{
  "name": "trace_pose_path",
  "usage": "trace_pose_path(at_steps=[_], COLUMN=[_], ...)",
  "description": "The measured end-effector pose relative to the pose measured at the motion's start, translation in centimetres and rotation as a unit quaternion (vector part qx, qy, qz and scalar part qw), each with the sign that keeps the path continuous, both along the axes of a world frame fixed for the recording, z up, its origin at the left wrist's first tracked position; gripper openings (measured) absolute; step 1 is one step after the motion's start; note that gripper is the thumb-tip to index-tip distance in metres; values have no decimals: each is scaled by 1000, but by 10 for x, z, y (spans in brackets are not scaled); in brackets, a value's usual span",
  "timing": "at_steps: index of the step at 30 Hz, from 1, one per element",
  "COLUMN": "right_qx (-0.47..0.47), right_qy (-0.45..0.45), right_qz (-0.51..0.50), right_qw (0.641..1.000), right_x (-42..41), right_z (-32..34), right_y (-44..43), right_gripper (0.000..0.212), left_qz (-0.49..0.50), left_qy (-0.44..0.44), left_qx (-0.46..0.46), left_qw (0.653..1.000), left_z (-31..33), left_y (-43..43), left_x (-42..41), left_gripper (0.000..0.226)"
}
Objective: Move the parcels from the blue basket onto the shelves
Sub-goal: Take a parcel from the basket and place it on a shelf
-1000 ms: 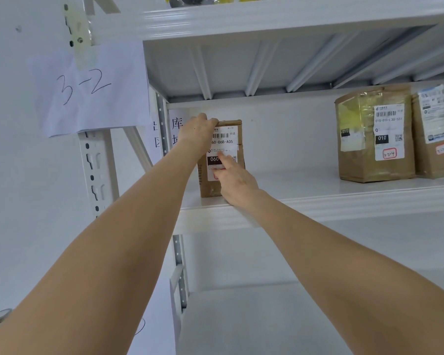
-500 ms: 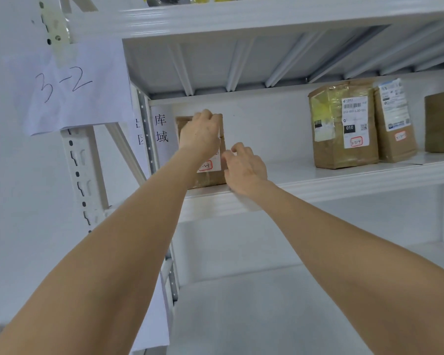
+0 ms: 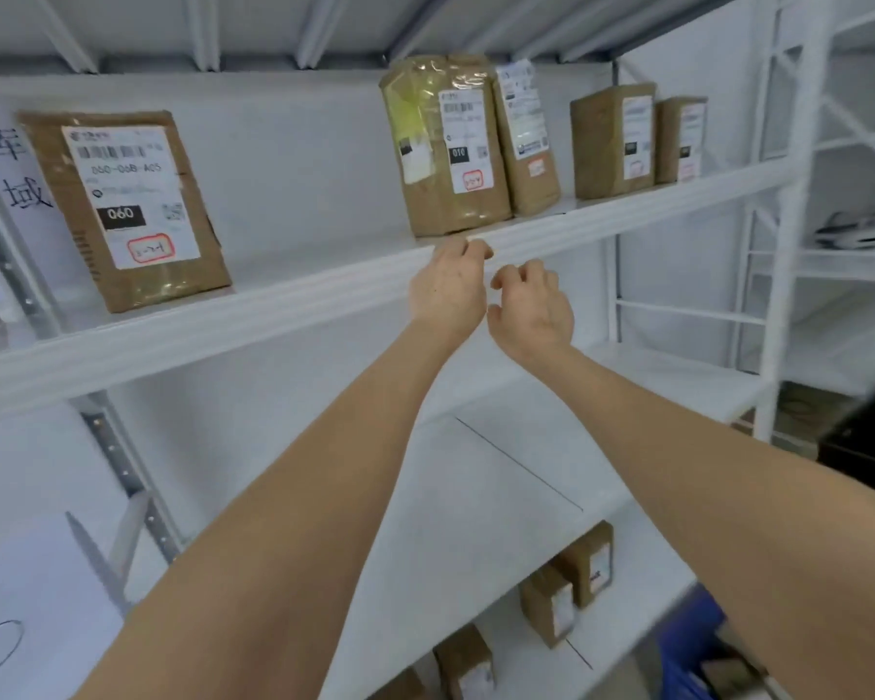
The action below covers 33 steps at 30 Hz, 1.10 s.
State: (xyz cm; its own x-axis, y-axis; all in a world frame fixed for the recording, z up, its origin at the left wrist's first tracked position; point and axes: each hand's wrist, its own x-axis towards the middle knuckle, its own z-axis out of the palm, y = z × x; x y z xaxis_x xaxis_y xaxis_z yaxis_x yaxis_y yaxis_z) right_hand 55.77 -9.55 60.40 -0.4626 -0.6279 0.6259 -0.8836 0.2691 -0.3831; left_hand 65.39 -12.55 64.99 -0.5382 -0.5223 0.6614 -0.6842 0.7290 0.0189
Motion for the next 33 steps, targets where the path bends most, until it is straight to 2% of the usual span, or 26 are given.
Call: trace_pose_path(at_steps=[8, 14, 19, 29, 33], right_qx=[154, 287, 355, 426, 460], right_qy=[-82, -154, -213, -249, -257], right_qz=[-74, -101, -109, -71, -53], right_qw=[982, 940, 904, 867, 848], right_x=[-92, -152, -217, -375, -424], right_z=[-145, -251, -323, -411, -431], right_y=[71, 137, 187, 260, 269], right_gripper=[36, 40, 39, 39, 47], left_qz=[-71, -110, -133, -103, -87], left_qy=[-121, -246, -299, -350, -364], left_qx=[153, 244, 285, 378, 399], left_qw=[978, 932, 901, 851, 837], left_z=[-148, -250, -331, -442, -471], left_y=[27, 66, 108, 191, 199], left_x=[-111, -195, -263, -404, -441], left_gripper=[45, 44, 43, 41, 41])
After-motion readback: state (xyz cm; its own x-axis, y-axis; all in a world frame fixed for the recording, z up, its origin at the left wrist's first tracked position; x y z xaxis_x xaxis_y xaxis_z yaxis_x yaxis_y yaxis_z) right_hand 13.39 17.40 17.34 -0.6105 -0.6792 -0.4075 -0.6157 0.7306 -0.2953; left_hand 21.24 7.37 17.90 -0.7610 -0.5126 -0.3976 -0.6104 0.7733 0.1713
